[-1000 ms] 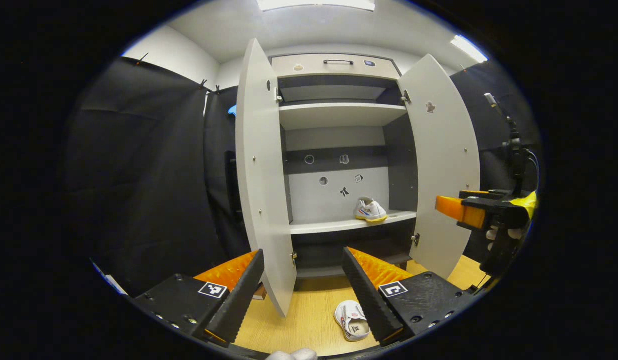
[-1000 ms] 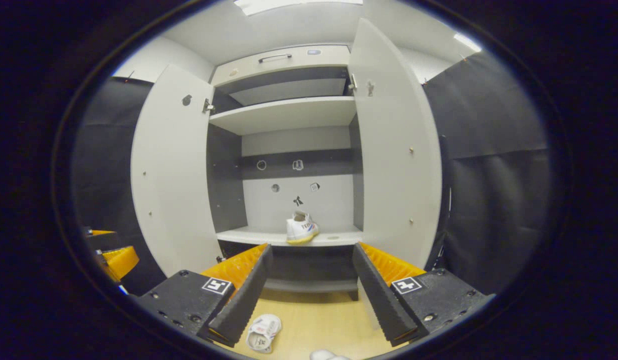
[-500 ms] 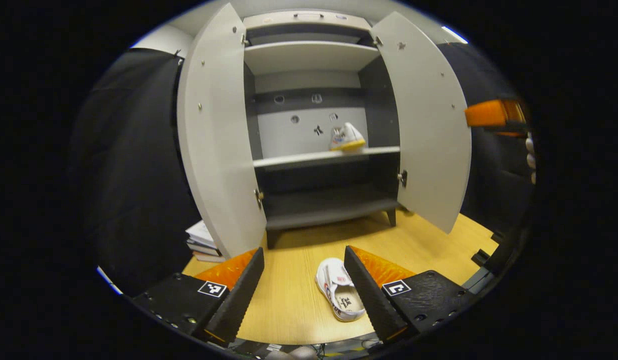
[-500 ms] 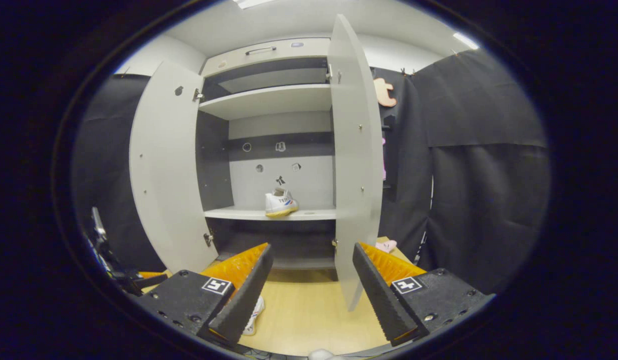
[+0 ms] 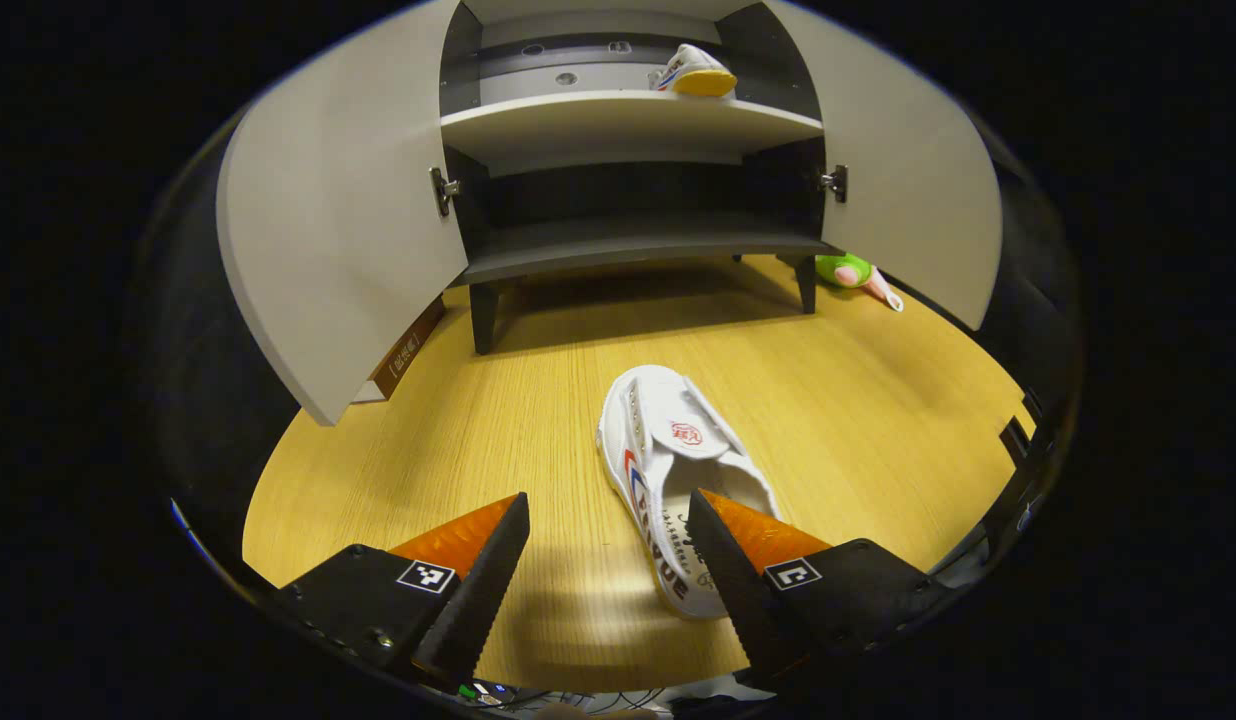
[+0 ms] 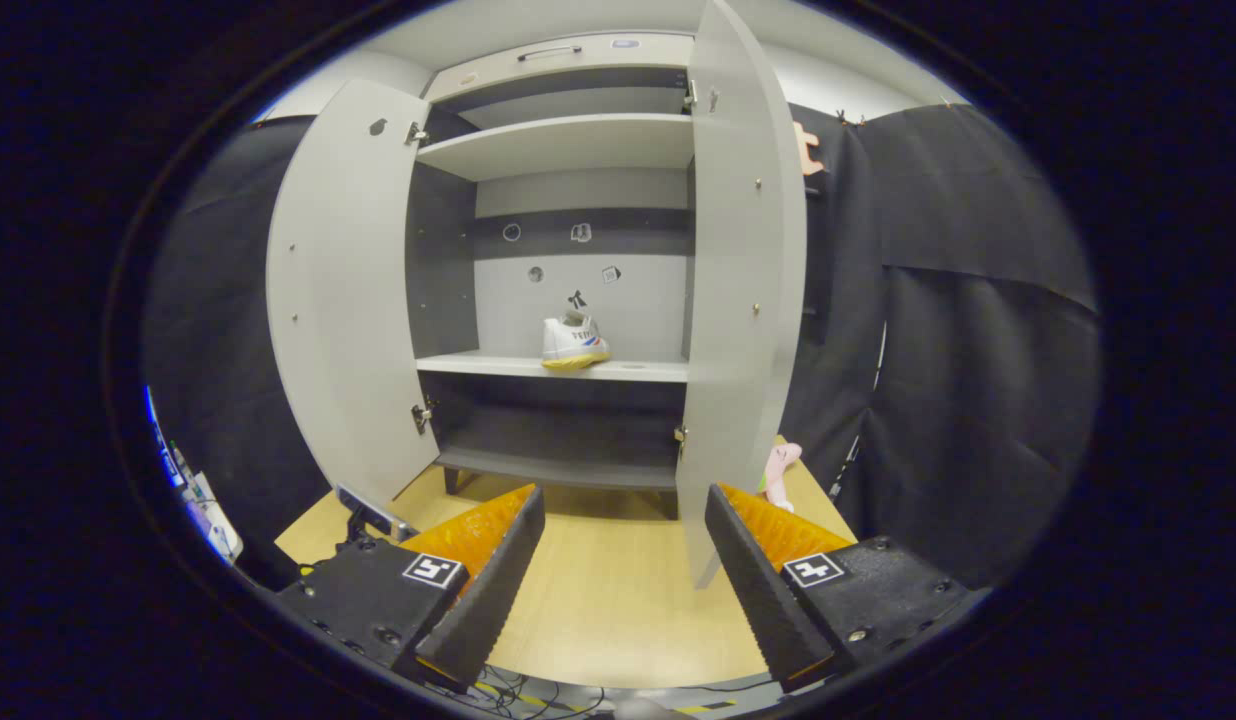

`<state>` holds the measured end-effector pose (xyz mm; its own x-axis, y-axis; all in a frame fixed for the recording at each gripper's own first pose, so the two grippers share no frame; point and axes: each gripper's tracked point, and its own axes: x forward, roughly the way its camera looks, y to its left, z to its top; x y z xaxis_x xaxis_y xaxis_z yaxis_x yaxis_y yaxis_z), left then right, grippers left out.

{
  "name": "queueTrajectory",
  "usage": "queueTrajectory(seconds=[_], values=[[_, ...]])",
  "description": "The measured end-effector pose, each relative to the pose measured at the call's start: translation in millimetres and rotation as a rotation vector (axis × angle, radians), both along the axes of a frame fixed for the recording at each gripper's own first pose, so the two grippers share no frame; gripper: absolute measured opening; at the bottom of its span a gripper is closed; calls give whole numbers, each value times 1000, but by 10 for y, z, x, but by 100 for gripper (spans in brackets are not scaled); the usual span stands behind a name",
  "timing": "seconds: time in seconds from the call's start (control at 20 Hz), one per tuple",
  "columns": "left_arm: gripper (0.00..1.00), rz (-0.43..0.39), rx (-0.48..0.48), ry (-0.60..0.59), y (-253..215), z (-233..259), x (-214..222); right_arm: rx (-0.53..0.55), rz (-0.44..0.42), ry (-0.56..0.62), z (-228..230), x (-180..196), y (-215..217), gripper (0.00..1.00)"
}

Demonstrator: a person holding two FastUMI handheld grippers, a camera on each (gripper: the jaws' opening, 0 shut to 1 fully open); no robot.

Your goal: Grab one shoe with the right hand and put it into the shoe cabinet, grab the other shoe with the left hand and put it into the shoe cabinet; then close the right door with the right hand and the left door with the left hand.

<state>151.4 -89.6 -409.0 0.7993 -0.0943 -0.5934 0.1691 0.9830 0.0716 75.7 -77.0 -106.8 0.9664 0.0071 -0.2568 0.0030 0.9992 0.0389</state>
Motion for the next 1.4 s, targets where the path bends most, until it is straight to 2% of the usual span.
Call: queueTrajectory(seconds=[0.15, 0.4, 0.55, 0.6, 0.65, 0.7, 0.75, 0.85, 0.9, 1.1, 1.4], values=[[96, -7, 35, -8, 28, -101, 279, -29, 26, 10, -25, 109, 48, 99], [91, -13, 23, -32, -85, -153, 627, -34, 58, 25, -70, 321, 121, 100], [75, -25, 15, -30, -202, -246, 726, -48, 73, 34, -95, 411, 151, 99], [74, -36, 5, -25, -249, -279, 737, -44, 79, 35, -94, 438, 174, 100], [80, -49, -11, -27, -298, -268, 754, -44, 83, 38, -90, 463, 184, 99], [47, -35, 8, -24, -270, -273, 801, -45, 86, 37, -96, 493, 189, 99], [39, -5, 41, -20, -168, -257, 770, -46, 87, 35, -85, 510, 188, 100], [6, 12, 27, 1, -147, -260, 796, -38, 92, 32, -53, 537, 204, 99], [6, 13, 25, 29, -154, -260, 773, -34, 93, 24, -24, 555, 201, 100], [4, 17, 30, -11, -111, 62, 837, -22, 94, -8, 110, 661, 199, 100], [4, 38, 2, -157, -89, 1143, 815, -4, 109, -59, 321, 768, 258, 100]])
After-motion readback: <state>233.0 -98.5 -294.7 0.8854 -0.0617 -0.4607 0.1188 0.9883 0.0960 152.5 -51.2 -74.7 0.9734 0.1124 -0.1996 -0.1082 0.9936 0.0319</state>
